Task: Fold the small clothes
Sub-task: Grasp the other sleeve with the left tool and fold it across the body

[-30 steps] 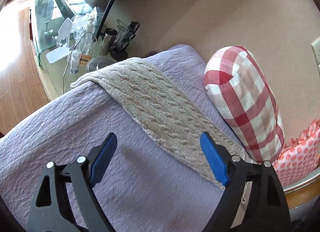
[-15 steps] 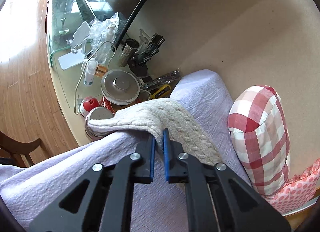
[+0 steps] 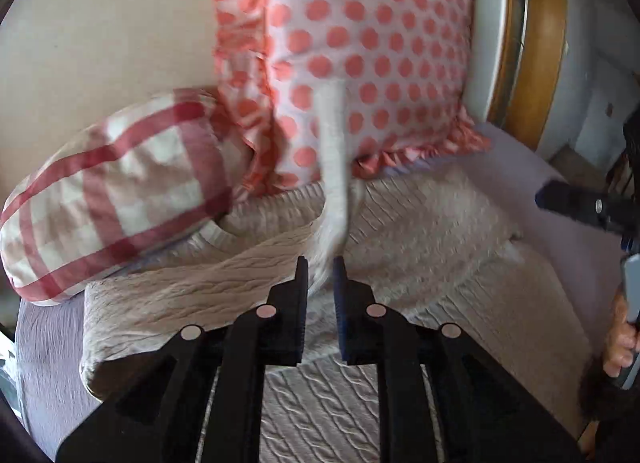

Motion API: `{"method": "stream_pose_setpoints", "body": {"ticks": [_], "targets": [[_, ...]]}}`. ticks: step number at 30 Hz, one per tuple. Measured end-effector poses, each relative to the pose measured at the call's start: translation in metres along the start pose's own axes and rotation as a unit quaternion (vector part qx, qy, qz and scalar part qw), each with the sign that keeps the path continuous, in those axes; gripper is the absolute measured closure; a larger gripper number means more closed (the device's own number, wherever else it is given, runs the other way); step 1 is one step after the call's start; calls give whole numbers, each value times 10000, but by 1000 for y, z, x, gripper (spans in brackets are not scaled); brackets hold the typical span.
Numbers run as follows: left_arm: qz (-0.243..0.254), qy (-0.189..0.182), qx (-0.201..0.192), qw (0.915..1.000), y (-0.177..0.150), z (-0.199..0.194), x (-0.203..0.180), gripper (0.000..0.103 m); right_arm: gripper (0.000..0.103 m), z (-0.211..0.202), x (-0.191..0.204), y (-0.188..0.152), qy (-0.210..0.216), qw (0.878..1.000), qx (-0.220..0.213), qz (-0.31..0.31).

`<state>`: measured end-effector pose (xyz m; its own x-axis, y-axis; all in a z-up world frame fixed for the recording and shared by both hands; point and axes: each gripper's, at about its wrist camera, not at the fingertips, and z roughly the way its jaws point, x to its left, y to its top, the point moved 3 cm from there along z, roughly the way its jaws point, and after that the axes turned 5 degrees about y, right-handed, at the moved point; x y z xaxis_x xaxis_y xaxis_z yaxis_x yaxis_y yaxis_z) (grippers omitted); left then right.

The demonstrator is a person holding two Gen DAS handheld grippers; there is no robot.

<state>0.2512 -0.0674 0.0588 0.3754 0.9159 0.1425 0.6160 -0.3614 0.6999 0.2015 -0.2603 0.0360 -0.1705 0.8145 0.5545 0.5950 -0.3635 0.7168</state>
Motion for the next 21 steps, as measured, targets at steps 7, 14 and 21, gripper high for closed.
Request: {"method": "stream_pose_setpoints", "body": {"ticks": [7,14,21], "targets": [[-376,240,-10,9990,-64,-33,31,63,51,31,-52,6,-78,9950,582,810],[-971,480,192,9939,-124,-79,73,51,60,103,-80,17,-515,9835,1005,1410],[-1505,494,230,9871,-154,-94,96,42,92,125,-74,19,-628,9874,775,1226]]}}
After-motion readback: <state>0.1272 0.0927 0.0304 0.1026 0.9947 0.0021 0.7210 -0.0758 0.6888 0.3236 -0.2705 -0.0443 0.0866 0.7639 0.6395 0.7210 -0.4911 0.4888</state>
